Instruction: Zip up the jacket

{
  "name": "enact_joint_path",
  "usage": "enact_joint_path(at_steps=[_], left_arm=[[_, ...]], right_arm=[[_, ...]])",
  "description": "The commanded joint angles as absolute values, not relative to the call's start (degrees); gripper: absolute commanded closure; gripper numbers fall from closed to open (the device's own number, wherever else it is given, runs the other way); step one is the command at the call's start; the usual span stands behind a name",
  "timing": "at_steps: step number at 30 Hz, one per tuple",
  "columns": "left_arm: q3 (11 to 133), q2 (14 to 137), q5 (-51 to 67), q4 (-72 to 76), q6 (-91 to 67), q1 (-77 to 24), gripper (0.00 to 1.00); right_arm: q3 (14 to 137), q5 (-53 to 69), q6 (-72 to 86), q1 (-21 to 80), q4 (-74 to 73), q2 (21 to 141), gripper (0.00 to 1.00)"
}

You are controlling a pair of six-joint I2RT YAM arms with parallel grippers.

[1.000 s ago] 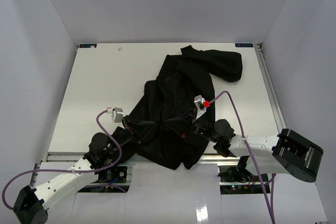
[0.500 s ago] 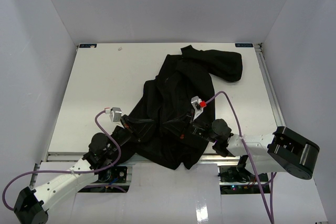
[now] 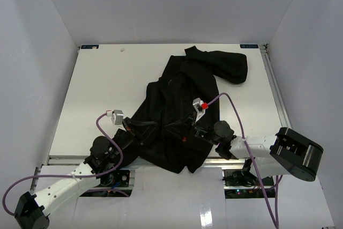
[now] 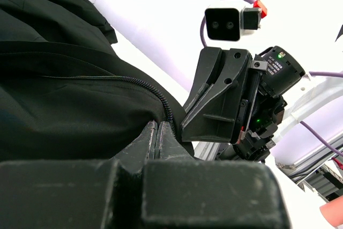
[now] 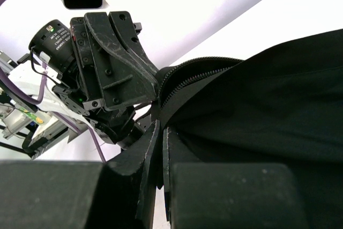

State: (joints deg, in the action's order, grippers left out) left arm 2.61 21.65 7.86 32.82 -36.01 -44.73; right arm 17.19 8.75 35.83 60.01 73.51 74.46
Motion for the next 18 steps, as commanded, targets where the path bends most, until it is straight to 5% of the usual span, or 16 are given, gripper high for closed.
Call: enact_joint_path(at_steps=[1,18], left_arm=[[1.5,21.5,7.8,33.8,-35.8,-44.7,1.00],[0.8,21.0,8.9,34.7,-36.2,-44.7,1.00]], right_arm=[[20.1,8.1,35.5,59.9,90.3,74.5,0.92],[21.6,6.1,34.0,60.0,89.5,73.5,0.92]])
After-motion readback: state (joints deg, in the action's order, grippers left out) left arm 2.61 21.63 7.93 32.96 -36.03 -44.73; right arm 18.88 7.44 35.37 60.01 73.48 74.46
